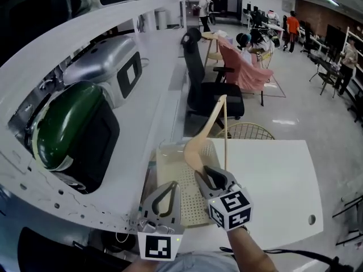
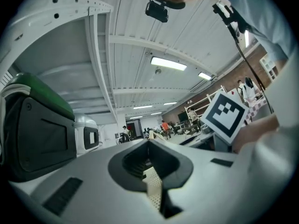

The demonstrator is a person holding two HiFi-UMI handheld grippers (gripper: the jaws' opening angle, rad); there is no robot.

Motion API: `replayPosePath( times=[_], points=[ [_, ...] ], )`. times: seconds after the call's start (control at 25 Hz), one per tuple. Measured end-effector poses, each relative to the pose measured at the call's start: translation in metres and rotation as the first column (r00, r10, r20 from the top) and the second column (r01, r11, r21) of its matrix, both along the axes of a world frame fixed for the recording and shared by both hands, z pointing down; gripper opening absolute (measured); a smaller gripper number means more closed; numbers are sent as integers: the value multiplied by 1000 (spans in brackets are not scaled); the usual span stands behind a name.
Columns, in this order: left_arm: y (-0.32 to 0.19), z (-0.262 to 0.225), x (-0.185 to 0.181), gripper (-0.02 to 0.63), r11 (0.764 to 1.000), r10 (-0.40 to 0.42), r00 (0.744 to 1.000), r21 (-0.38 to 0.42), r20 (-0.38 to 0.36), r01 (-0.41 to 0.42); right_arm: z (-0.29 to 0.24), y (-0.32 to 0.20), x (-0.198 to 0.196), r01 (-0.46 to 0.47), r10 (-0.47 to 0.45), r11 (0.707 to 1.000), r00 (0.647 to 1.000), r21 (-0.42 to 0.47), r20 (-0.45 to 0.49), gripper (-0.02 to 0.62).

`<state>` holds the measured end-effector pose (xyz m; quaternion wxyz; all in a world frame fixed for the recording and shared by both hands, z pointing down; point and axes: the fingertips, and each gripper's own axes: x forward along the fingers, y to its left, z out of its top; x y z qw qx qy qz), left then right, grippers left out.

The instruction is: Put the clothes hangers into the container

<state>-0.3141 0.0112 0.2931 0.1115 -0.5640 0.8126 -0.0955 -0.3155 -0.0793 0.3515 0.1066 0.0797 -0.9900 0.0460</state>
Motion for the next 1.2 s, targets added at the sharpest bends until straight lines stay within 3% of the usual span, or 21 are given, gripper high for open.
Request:
replayPosePath(
  times=[0.72, 0.8, 0.84, 0.92, 1.0, 1.08, 1.2],
  points=[
    [-7, 38, -43, 12, 997, 10, 989, -68, -149, -20, 95, 4, -56, 25, -41, 992, 990, -122, -133, 115],
    [-11, 34, -42, 12, 997, 37, 995, -72, -91, -43, 105, 3, -58, 21, -42, 990, 988, -138, -150, 115],
    [-15, 29, -40, 12, 994, 67, 998, -87, -5, -68, 109, 3, -58, 21, -44, 990, 986, -143, -158, 115],
    [-22, 16, -36, 12, 984, 140, 971, -138, 194, -114, 115, 2, -60, 25, -50, 989, 984, -145, -173, 117],
    [-25, 11, -33, 12, 977, 175, 943, -168, 284, -131, 120, 3, -62, 29, -56, 989, 982, -148, -183, 118],
    [-25, 13, -32, 12, 976, 174, 945, -173, 278, -129, 125, 2, -64, 27, -57, 988, 980, -151, -193, 120],
    [-22, 22, -33, 12, 981, 142, 971, -161, 194, -111, 138, 1, -65, 19, -54, 988, 973, -154, -224, 124]
  ],
)
